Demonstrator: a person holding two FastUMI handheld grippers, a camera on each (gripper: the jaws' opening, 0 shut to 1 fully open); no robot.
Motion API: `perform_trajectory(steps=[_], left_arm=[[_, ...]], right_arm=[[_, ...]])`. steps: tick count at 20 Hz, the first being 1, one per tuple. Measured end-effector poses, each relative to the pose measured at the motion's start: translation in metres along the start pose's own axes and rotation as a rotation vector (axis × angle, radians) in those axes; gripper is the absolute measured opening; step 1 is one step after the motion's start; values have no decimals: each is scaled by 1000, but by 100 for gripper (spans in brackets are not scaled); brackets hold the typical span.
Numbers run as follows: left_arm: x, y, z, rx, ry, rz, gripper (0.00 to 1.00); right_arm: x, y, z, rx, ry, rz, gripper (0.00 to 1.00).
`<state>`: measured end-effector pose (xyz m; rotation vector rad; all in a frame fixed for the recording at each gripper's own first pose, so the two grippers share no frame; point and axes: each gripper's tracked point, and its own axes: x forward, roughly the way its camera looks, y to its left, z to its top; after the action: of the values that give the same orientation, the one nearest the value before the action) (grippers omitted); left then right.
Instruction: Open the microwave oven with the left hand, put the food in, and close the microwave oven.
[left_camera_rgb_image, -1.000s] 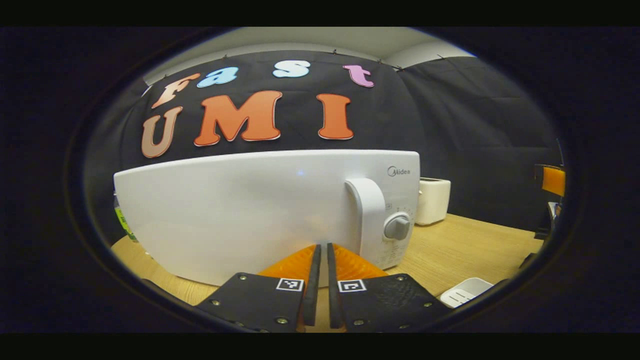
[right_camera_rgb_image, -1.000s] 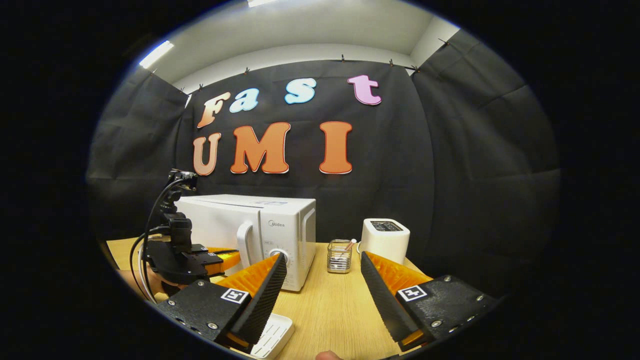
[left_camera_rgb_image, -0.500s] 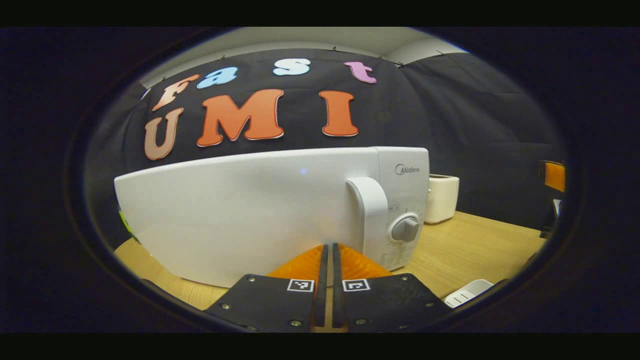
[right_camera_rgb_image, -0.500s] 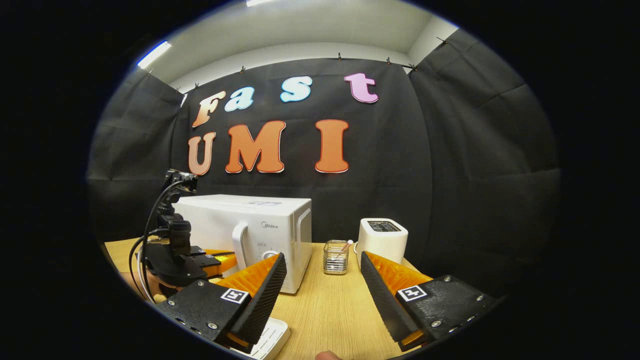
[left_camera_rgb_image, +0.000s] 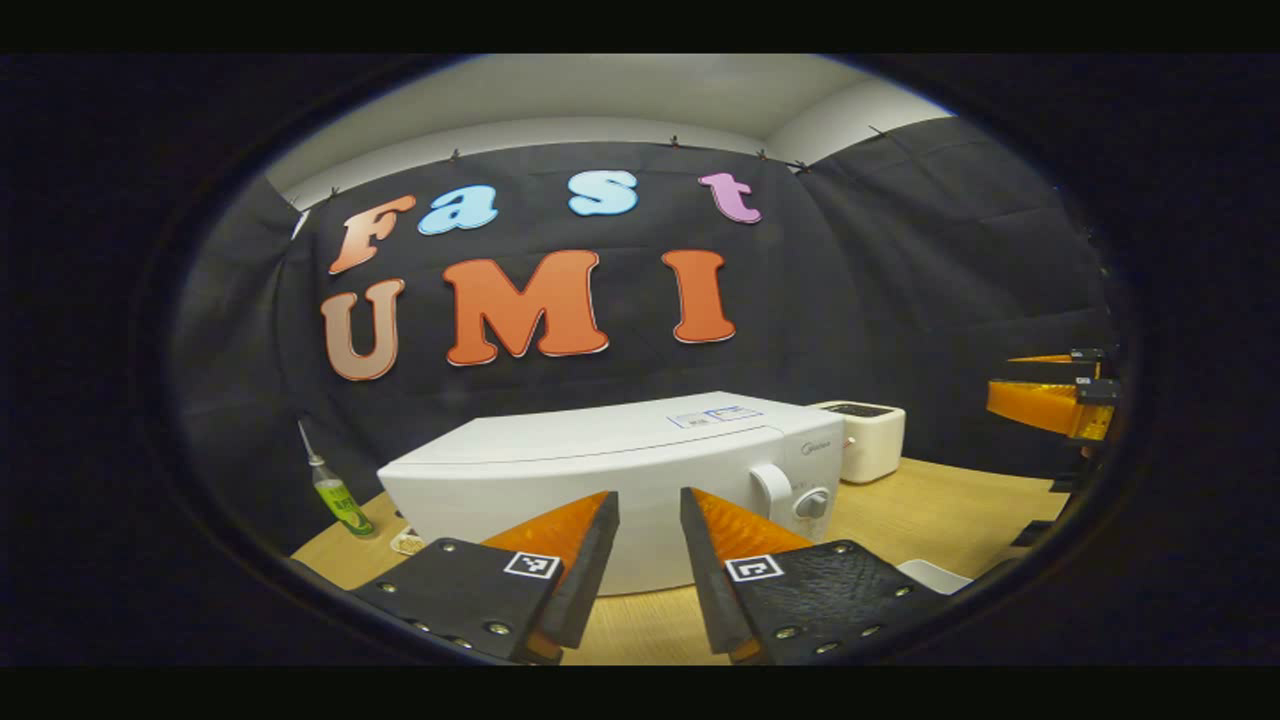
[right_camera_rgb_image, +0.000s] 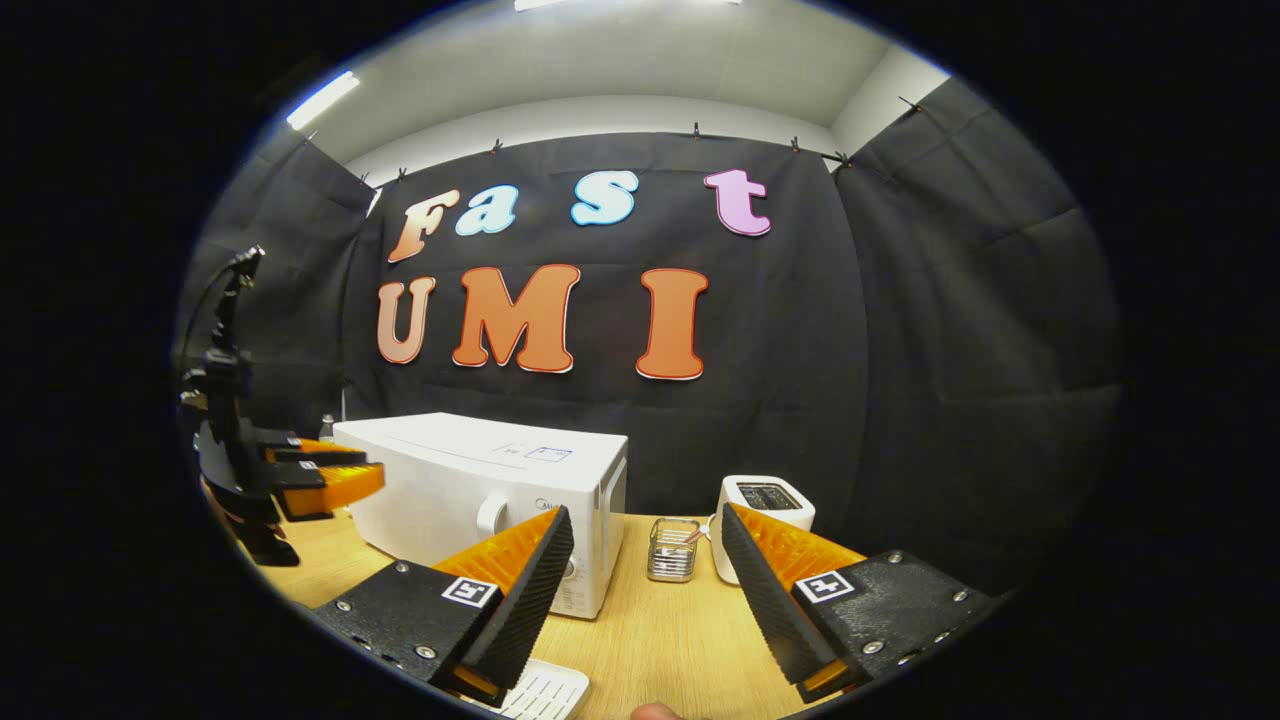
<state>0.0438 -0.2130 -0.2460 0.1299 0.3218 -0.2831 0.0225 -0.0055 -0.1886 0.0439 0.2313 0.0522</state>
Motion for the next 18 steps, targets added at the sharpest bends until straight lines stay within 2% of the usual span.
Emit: perform_trajectory(steps=[4,6,7,8,11,12,13,15,17,18], left_arm=[[-53,40,54,49,-72,56,64],[-74,63,74,34,-95,100,76],[-85,75,82,17,-100,118,79],[-95,86,91,4,-108,133,82],[-123,128,114,-6,-134,202,83],[-133,141,122,-17,-143,224,87],[-142,148,126,-39,-142,228,83],[-159,156,136,-82,-150,208,87],[-179,186,150,-89,-176,272,82],[-187,197,158,-89,-191,297,86]], right_arm=[[-5,26,41,-50,-51,26,93],[-9,35,63,-70,-70,33,93],[-12,40,76,-76,-89,39,97],[-14,46,90,-81,-106,47,94],[-21,57,122,-80,-141,61,95],[-22,60,130,-78,-146,67,95],[-24,63,136,-80,-145,73,95],[-28,63,151,-77,-154,78,95],[-31,61,168,-68,-178,73,96],[-31,62,175,-65,-189,72,94]])
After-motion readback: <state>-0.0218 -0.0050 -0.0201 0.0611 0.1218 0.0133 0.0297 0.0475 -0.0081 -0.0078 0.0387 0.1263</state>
